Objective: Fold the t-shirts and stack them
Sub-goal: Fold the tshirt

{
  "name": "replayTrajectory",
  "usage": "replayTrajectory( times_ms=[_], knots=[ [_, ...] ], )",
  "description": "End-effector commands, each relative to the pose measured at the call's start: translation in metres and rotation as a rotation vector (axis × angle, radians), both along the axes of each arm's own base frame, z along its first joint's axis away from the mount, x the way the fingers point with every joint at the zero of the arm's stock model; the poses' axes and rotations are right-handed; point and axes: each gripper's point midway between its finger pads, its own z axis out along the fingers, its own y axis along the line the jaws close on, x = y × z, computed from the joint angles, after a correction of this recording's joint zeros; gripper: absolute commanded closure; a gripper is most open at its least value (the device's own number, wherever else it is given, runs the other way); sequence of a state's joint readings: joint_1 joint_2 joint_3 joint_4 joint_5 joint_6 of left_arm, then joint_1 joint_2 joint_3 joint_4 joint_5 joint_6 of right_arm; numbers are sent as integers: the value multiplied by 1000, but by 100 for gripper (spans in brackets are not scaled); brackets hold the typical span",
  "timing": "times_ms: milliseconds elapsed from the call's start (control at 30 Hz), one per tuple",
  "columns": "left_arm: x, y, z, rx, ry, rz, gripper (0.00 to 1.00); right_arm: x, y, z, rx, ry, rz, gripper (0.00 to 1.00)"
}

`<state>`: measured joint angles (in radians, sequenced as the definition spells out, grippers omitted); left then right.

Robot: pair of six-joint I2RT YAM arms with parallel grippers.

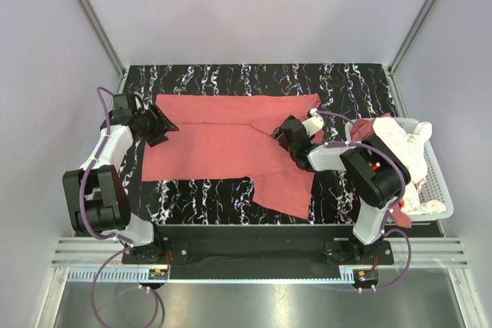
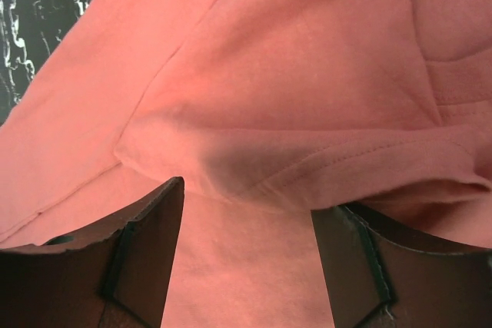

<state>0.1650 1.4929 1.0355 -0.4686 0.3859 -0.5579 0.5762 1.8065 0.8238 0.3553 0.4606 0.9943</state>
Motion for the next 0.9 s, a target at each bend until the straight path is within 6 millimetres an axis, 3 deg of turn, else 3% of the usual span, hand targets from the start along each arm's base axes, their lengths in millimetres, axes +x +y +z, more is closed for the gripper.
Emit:
replayTrajectory(
  times_ms=[0, 300, 567, 700, 867],
  knots=[
    [9, -3, 20, 0, -82, -24, 41, 20, 6, 22, 4, -103, -19, 27],
    [10, -5, 20, -12, -81, -29, 41, 31, 47, 89, 88, -329, 199, 26],
    [9, -5, 18, -10, -81, -33, 41, 21, 61, 114, 139, -359, 272, 26],
    [10, -5, 18, -9, -83, -31, 41, -2, 57, 147, 131, -436, 274, 26],
    [10, -5, 17, -6, -84, -34, 41, -15, 39, 165, 103, -472, 252, 27]
  ],
)
